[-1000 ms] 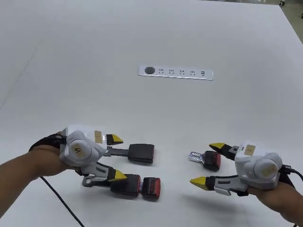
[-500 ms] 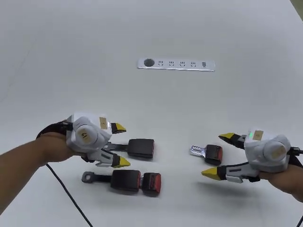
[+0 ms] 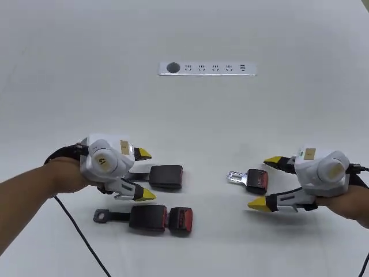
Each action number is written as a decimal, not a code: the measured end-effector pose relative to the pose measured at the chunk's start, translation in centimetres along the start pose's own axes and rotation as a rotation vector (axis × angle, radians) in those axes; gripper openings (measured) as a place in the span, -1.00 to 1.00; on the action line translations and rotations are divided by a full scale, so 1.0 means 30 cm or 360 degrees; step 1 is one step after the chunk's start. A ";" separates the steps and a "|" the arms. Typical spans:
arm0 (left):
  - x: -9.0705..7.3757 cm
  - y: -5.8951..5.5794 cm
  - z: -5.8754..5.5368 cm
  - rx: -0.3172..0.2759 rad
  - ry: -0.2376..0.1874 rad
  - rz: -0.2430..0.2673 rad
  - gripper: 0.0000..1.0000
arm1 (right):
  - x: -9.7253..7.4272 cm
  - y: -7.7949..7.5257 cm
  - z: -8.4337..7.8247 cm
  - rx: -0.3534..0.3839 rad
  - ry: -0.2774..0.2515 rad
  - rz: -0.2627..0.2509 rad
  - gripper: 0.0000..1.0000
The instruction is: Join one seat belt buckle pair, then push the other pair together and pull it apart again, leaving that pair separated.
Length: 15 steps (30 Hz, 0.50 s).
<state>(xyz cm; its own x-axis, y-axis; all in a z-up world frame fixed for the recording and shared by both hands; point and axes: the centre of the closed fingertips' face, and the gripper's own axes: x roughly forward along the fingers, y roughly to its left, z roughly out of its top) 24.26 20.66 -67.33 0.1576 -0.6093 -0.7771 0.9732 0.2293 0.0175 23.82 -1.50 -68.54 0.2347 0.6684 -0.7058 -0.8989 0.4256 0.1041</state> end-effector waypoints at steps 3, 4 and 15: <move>0.011 0.001 0.007 0.0008 0.0000 -0.0013 0.17 | 0.004 0.003 -0.014 -0.0004 0.0019 0.0017 0.32; 0.016 0.001 0.009 0.0017 0.0000 -0.0017 0.16 | 0.006 0.004 -0.019 -0.0009 0.0028 0.0024 0.33; 0.047 -0.009 -0.002 0.0061 0.0022 -0.0090 0.05 | 0.012 0.013 -0.007 -0.0090 0.0031 0.0061 0.07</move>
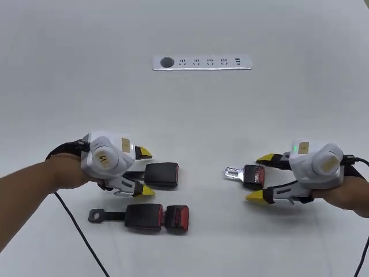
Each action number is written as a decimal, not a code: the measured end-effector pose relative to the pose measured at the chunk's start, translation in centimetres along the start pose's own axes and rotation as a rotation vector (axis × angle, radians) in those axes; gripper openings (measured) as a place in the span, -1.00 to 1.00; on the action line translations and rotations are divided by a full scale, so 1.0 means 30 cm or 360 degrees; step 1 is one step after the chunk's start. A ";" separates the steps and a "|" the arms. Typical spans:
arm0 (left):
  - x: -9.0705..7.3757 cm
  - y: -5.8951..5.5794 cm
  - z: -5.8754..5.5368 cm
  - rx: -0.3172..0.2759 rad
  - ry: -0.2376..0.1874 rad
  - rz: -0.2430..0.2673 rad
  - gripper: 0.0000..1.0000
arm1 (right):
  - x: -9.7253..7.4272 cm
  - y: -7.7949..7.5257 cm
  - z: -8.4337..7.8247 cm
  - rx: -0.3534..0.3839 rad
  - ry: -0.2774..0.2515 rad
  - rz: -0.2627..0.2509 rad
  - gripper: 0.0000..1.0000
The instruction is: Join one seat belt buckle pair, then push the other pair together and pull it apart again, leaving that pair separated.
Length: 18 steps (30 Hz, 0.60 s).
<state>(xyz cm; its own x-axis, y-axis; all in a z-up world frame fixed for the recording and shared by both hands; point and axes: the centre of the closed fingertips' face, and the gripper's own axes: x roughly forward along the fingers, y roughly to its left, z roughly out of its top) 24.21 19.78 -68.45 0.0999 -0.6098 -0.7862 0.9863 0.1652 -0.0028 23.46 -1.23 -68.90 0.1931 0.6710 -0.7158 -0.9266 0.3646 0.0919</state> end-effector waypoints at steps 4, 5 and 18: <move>0.014 -0.016 -0.022 0.0052 0.0049 -0.0041 -0.11 | 0.000 0.001 0.001 -0.0010 0.0003 0.0002 0.00; 0.015 -0.028 -0.010 0.0024 0.0014 -0.0070 -0.13 | 0.003 -0.002 0.001 -0.0022 0.0004 0.0000 -0.06; 0.018 -0.003 -0.005 0.0054 0.0028 -0.0070 -0.24 | 0.020 -0.027 0.016 -0.0108 0.0036 -0.0001 -0.28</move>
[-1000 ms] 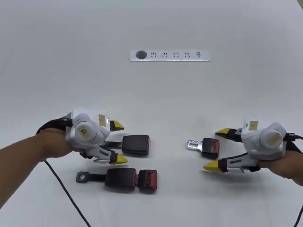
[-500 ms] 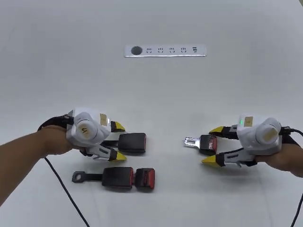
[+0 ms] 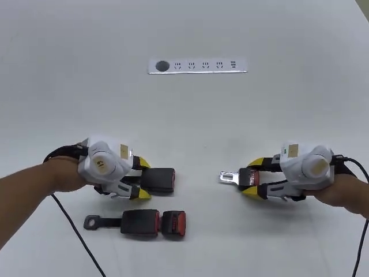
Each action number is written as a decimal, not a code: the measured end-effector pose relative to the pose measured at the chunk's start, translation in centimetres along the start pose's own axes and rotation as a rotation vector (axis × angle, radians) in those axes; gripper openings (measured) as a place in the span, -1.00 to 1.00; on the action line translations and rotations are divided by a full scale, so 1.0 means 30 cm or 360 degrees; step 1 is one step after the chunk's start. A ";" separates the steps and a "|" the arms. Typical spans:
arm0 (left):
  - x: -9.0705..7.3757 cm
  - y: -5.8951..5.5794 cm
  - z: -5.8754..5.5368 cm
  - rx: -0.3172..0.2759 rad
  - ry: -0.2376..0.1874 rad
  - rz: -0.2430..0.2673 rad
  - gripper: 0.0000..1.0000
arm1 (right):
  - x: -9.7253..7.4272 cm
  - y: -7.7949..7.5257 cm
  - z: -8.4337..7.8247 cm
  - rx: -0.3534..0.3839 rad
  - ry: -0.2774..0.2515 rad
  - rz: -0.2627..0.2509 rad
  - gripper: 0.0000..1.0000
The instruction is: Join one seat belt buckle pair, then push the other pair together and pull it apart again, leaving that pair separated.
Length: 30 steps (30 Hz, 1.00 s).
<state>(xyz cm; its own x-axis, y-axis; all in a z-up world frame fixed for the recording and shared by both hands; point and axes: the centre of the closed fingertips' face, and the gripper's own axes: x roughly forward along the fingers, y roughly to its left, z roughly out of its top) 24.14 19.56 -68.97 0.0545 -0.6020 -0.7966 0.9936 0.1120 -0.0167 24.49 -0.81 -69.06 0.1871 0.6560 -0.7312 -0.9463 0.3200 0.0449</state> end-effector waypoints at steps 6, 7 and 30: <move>0.000 0.006 0.003 -0.0009 0.0005 0.0013 -0.33 | -0.002 0.002 0.003 -0.0013 0.0032 0.0016 -0.29; 0.000 0.006 0.003 -0.0015 0.0007 0.0016 -0.33 | -0.002 0.001 0.003 -0.0019 0.0039 0.0017 -0.29; -0.003 0.005 -0.001 -0.0072 0.0089 0.0040 -0.34 | 0.067 0.019 0.055 -0.0073 0.0045 0.0079 -0.30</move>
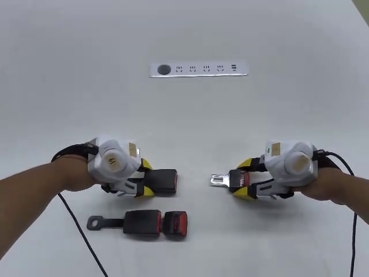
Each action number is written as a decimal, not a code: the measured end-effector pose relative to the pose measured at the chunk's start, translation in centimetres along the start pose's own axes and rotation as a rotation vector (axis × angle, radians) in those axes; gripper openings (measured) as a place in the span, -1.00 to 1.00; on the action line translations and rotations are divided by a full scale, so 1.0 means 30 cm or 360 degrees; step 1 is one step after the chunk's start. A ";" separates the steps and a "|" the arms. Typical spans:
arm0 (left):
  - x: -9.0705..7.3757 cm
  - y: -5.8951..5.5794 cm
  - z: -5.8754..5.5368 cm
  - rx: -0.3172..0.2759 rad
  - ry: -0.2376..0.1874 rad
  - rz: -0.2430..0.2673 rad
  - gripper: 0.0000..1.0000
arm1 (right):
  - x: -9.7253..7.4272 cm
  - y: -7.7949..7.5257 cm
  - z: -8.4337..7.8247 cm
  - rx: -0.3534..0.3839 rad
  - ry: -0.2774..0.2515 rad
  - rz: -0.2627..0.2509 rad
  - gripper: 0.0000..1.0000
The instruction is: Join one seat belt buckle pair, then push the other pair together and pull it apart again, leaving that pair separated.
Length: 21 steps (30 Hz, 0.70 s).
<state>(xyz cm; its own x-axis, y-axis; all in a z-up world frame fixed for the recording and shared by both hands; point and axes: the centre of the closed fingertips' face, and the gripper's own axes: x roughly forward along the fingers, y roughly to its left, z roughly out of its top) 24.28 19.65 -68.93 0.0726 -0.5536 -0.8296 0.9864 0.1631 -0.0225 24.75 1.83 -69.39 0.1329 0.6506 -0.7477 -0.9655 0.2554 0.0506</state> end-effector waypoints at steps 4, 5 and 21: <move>-0.001 -0.001 -0.002 -0.0005 -0.0001 0.0001 -0.34 | 0.024 0.003 0.023 -0.0023 -0.0012 0.0019 -0.30; -0.001 -0.001 -0.002 -0.0008 -0.0002 0.0001 -0.34 | 0.031 0.006 0.030 -0.0026 -0.0012 0.0019 -0.30; 0.004 0.000 -0.004 -0.0017 0.0011 0.0002 -0.34 | 0.104 0.049 0.134 -0.0075 -0.0066 0.0072 -0.30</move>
<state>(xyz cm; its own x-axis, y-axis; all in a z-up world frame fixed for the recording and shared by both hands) 24.28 19.68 -69.10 0.0730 -0.5477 -0.8335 0.9846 0.1728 -0.0274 24.64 7.10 -69.00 0.0971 0.6899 -0.7173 -0.9800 0.1920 0.0519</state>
